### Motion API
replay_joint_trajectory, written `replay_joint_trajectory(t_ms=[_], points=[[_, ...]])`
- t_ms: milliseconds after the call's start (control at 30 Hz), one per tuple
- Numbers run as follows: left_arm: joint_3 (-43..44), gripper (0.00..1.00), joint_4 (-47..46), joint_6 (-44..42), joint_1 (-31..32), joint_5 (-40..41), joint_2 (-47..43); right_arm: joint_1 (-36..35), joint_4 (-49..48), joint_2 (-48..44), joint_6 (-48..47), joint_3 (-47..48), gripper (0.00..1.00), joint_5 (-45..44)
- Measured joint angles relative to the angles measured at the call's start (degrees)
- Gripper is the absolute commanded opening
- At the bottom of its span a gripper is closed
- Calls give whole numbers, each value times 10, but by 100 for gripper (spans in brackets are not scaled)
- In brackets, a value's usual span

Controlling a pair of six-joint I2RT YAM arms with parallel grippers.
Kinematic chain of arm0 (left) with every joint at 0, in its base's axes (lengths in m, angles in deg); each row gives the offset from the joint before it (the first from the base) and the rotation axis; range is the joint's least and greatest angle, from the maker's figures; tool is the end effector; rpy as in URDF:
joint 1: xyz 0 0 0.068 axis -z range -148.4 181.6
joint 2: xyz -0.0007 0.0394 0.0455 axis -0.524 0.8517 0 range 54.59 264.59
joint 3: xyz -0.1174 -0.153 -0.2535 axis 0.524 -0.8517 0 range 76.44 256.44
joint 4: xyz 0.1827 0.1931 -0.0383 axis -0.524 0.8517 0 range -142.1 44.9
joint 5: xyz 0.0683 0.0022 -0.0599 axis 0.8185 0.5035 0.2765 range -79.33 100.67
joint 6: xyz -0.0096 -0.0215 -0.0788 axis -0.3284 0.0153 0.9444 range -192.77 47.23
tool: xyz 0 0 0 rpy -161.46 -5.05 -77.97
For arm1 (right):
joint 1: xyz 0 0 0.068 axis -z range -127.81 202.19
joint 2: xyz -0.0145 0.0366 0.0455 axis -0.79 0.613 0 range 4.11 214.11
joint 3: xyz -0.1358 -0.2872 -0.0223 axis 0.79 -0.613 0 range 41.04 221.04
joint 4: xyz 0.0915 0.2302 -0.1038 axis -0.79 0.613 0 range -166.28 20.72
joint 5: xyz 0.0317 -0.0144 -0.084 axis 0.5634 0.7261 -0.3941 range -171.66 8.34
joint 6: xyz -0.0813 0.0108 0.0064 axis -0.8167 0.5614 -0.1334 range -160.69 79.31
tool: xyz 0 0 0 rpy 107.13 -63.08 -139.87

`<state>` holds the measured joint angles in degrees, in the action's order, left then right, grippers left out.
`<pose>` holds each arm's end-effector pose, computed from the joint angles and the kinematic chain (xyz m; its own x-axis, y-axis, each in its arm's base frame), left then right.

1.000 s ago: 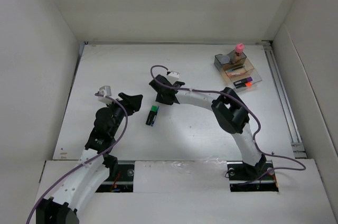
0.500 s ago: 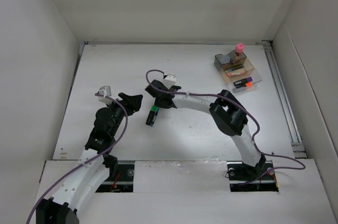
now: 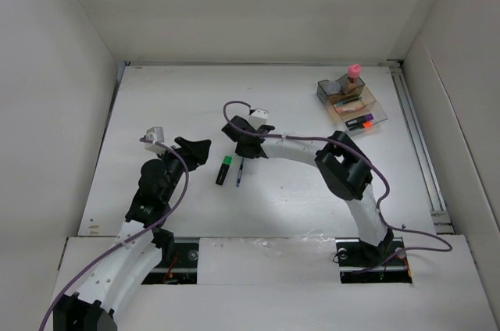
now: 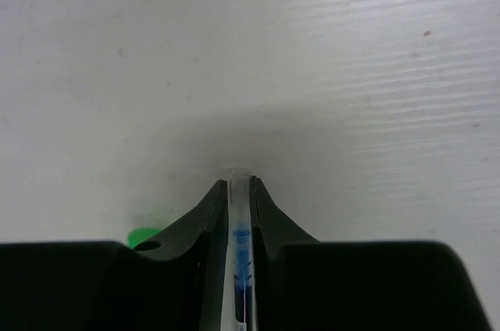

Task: Sort the stationery into containers
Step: Pick up the pen from the center of the board, then place the pen in the storage box.

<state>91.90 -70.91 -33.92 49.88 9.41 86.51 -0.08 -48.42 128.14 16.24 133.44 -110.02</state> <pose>0.1521 -0.0520 0.2698 -0.1794 -0.6011 -0.7788 0.2848 0.7260 -0.6260 0.3390 0.3827 0.1718 -0.7472 0.2392 -0.6200 0.1424 0.9690 0.2021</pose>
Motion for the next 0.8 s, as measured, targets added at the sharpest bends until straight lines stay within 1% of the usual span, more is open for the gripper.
replay_joint_trajectory(t_ms=[100, 200, 367, 500, 600, 667, 733, 800], points=[[0, 64, 0, 0, 0, 0, 0, 33, 0, -36, -2, -40, 0, 10], [0, 64, 0, 0, 0, -2, 5, 92, -1, -81, -5, -78, 0, 27], [0, 64, 0, 0, 0, -2, 9, 238, -35, -172, 0, -120, 0, 54], [0, 64, 0, 0, 0, -2, 9, 382, -87, -234, 25, -148, 0, 70], [0, 64, 0, 0, 0, -2, 9, 480, -121, -249, 47, -161, 0, 88], [0, 64, 0, 0, 0, -3, 10, 525, -127, -247, 58, -164, 0, 97], [0, 64, -1, 0, 0, -5, 10, 554, -130, -242, 65, -163, 0, 102], [0, 64, -1, 0, 0, -6, 10, 567, -129, -231, 70, -157, 0, 102]])
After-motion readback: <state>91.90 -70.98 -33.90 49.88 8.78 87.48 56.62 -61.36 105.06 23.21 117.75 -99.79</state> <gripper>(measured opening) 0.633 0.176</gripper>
